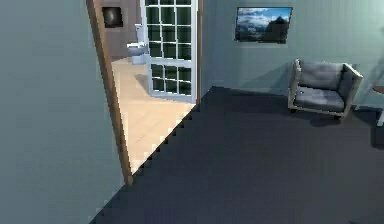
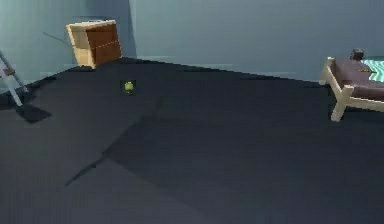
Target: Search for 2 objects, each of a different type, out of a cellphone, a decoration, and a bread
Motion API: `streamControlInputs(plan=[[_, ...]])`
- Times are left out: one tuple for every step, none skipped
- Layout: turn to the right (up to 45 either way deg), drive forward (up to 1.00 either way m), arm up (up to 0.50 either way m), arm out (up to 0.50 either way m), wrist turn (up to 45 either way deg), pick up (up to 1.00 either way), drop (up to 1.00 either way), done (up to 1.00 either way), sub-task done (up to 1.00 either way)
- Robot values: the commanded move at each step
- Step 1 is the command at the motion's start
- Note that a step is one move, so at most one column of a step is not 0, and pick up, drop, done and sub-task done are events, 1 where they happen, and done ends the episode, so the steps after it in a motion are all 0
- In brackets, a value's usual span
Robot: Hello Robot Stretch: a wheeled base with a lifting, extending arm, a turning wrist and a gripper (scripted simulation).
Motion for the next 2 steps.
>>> streamControlInputs(plan=[[0.0,1.00,0.00,0.00,0.0,0.00,0.00,0.00,0.00],[0.0,0.35,0.00,0.00,0.0,0.00,0.00,0.00,0.00]])
